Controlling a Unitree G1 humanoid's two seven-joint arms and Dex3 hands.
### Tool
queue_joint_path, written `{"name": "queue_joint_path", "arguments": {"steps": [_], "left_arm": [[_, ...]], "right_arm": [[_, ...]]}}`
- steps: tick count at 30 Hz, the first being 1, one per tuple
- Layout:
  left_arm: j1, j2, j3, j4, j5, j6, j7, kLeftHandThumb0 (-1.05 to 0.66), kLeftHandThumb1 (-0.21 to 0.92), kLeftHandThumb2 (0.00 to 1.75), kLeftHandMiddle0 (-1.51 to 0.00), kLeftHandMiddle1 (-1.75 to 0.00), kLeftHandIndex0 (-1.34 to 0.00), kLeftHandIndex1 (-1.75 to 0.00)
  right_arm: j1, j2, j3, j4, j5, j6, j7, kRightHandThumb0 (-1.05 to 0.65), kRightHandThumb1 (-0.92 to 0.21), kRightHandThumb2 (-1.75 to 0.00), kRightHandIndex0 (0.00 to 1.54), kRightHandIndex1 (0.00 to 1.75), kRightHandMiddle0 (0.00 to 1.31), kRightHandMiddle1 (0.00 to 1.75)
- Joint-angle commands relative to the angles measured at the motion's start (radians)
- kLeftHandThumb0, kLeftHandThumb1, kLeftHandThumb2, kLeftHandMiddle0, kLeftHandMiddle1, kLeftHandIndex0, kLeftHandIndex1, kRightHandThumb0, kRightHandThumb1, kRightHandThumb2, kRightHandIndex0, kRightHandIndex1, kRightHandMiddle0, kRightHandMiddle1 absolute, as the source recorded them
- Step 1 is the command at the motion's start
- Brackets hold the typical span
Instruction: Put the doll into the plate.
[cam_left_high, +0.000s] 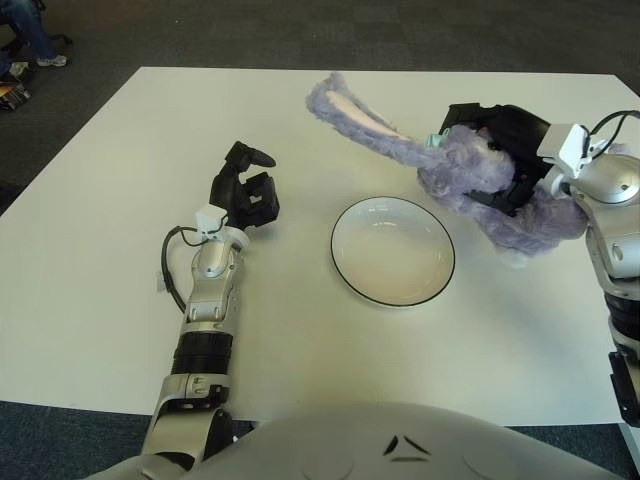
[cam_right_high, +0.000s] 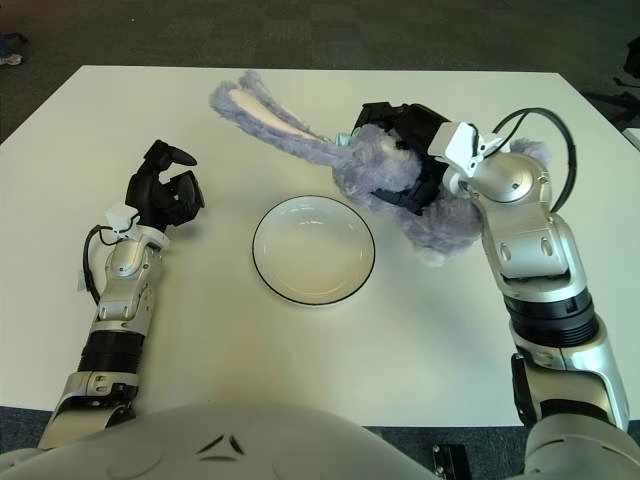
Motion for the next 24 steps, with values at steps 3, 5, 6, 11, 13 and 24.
{"name": "queue_joint_path", "arguments": {"steps": [3,5,6,11,13,24], "left_arm": [[0.036,-0.004,-0.005,0.025,-0.001,-0.018,-0.014,-0.41,0.53,1.04,-1.08,-1.75,-0.44,-1.75],[0.036,-0.003,-0.006,0.027,0.002,-0.022,-0.015,-0.41,0.53,1.05,-1.08,-1.75,-0.44,-1.75],[0.035,-0.001,-0.007,0.029,0.003,-0.023,-0.016,-0.41,0.53,1.05,-1.08,-1.75,-0.44,-1.75],[0.033,0.003,-0.009,0.038,0.006,-0.03,-0.019,-0.41,0.53,1.05,-1.09,-1.75,-0.45,-1.75],[0.033,0.003,-0.01,0.041,0.008,-0.033,-0.018,-0.41,0.53,1.05,-1.09,-1.75,-0.45,-1.75],[0.032,0.004,-0.015,0.056,0.007,-0.052,-0.022,-0.41,0.54,1.03,-1.08,-1.75,-0.44,-1.75]], "right_arm": [[-0.066,0.074,0.038,0.001,0.041,0.032,0.002,0.0,0.03,-1.68,0.9,1.64,0.65,1.75],[-0.084,0.096,0.053,0.002,0.052,0.046,0.005,0.0,0.02,-1.67,0.89,1.65,0.64,1.75],[-0.093,0.103,0.061,0.001,0.054,0.05,0.007,0.0,0.02,-1.67,0.89,1.65,0.64,1.75],[-0.119,0.104,0.091,-0.021,0.046,0.056,0.02,0.0,0.01,-1.65,0.88,1.65,0.63,1.75],[-0.123,0.106,0.097,-0.023,0.045,0.054,0.023,0.0,0.0,-1.65,0.87,1.65,0.63,1.75],[-0.146,0.17,0.151,0.004,0.029,0.053,-0.001,0.0,0.0,-1.64,0.88,1.65,0.62,1.75]]}}
